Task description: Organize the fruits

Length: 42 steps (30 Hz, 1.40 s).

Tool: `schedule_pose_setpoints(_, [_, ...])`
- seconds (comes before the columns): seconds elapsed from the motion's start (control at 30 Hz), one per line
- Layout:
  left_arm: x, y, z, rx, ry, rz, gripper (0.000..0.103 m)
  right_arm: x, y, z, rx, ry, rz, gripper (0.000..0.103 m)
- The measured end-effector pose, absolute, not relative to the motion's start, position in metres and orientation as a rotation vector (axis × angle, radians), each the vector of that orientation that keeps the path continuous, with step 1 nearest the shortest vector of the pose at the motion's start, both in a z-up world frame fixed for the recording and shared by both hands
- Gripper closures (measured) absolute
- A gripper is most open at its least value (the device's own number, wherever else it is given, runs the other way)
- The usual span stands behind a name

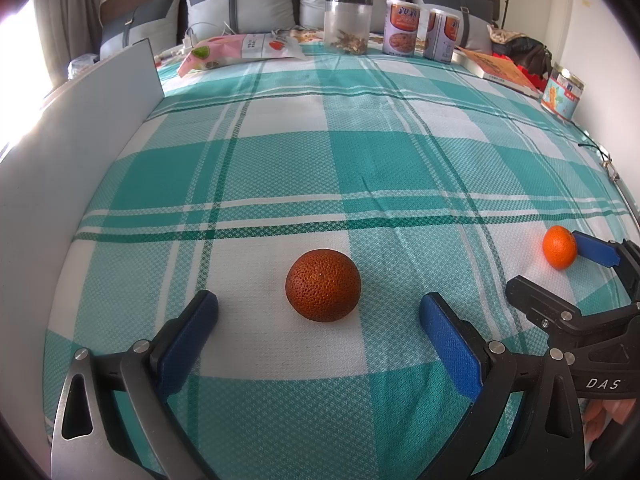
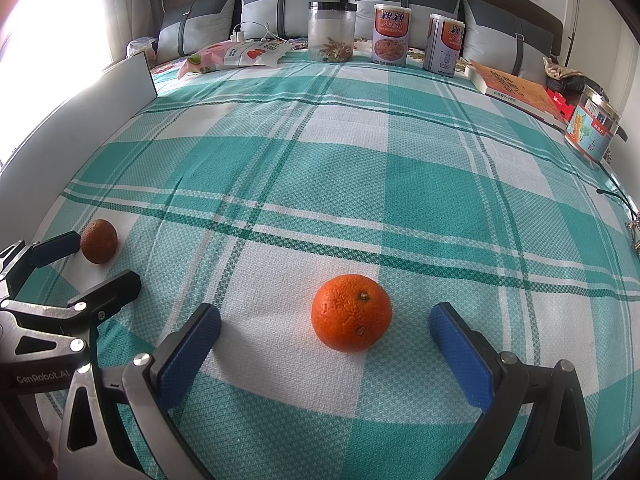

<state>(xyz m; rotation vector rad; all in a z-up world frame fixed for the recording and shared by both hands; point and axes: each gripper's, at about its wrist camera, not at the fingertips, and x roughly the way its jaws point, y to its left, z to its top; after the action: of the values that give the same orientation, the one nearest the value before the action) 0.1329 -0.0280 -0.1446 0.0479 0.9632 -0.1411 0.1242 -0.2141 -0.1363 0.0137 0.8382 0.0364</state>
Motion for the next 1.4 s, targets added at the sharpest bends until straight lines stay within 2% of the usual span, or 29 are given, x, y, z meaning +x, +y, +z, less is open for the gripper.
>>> schedule_pose_setpoints(1.13, [0.133, -0.028, -0.145, 0.051, 0.964, -0.141, 0.001, 0.124, -0.215, -0.136, 0.017, 0.842, 0.051, 0.000])
schedule_pose_setpoints(1.4, [0.135, -0.028, -0.146, 0.044, 0.965, -0.141, 0.001, 0.073, -0.266, -0.131, 0.180, 0.832, 0.170, 0.000])
